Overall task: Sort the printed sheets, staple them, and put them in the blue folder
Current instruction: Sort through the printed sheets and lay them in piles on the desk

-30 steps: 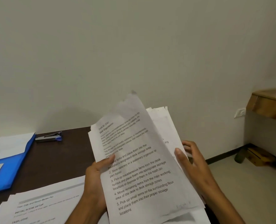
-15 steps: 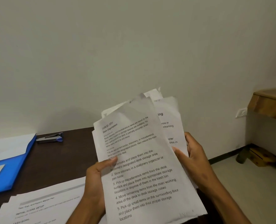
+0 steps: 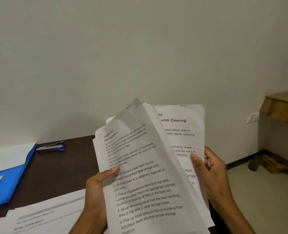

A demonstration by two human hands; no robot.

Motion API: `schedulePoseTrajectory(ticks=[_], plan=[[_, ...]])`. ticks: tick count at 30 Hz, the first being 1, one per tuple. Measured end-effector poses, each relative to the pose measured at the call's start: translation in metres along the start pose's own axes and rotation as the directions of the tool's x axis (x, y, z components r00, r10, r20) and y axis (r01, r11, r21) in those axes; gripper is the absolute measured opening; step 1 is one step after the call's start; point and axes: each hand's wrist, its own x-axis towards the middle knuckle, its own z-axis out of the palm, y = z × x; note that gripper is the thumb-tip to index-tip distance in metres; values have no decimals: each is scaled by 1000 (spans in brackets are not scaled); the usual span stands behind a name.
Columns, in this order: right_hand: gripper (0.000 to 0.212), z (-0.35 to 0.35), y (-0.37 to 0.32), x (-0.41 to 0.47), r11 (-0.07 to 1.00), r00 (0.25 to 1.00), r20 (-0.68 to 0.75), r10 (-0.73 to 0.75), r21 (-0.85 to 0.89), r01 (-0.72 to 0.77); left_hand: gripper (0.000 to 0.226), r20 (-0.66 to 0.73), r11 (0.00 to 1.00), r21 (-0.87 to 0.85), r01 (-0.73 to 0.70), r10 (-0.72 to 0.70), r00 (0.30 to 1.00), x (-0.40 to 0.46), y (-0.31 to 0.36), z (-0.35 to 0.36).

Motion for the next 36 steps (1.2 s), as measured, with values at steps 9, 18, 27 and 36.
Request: schedulePoseTrajectory(ticks=[9, 18, 27, 36], plan=[[18, -29, 0, 8, 976, 847, -526, 75, 214, 46, 36, 6, 1000, -9, -8, 8, 1000, -1, 1, -3], [21, -66, 26, 18, 955, 373, -890, 263, 295, 29, 19, -51, 994, 38, -105, 107, 993, -9, 2, 10], [24, -26, 4, 11, 971, 943, -235, 235, 99, -217, 21, -61, 992, -10, -124, 123, 990, -22, 4, 25], [26, -19, 1, 8, 954, 952, -92, 293, 100, -284, 54, -163, 985, 44, -169, 174, 971, -6, 2, 4]])
